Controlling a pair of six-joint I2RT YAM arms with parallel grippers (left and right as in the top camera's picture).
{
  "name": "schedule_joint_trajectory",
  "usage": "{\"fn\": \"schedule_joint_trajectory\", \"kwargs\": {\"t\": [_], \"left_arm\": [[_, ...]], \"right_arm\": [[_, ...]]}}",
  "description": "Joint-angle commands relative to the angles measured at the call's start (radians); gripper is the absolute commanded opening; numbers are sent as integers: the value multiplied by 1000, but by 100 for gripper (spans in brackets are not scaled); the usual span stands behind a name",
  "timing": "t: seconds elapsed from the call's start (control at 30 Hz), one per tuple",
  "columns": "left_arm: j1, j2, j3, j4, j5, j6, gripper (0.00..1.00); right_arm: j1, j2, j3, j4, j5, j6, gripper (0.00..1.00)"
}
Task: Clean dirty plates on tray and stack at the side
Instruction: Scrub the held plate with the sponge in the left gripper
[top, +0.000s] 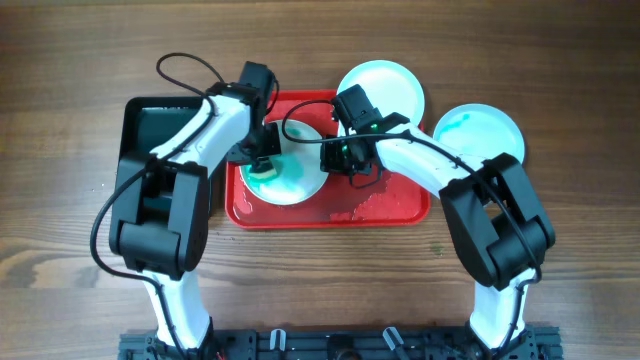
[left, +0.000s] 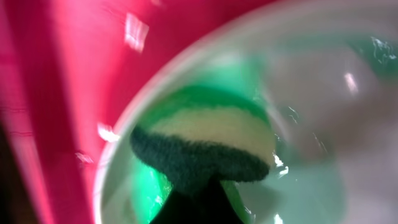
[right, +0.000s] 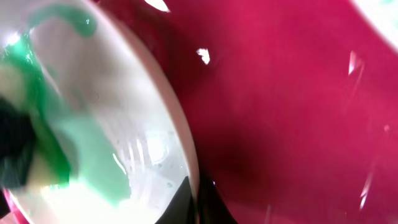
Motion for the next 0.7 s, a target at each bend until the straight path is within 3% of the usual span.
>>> {"fn": "schedule_joint_trajectory", "kwargs": {"t": [0.0, 0.07, 0.23, 0.37, 0.43, 0.5, 0.57, 0.67], "left_arm": [[-8, 84, -53, -42, 495, 363, 4], [-8, 84, -53, 3, 494, 357, 4], [-2, 84, -53, 217, 451, 213, 4], [-2, 84, -53, 322, -39, -108, 4], [-2, 84, -53, 246, -246, -225, 4], [-2, 84, -53, 142, -319, -314, 4], [-5, 84, -53, 72, -249, -313, 4], [-6, 84, -53, 26, 39, -91, 4]], "right_arm": [[-3, 17, 2, -5, 9, -6, 4], [-4, 17, 2, -6, 5, -6, 4], [-4, 17, 2, -5, 6, -6, 4], [-4, 17, 2, -4, 6, -6, 4], [-4, 17, 2, -3, 6, -6, 4], [-4, 17, 2, -3, 6, -6, 4], [-4, 17, 2, 3, 6, -6, 4], [-4, 17, 2, 1, 6, -7, 4]]}}
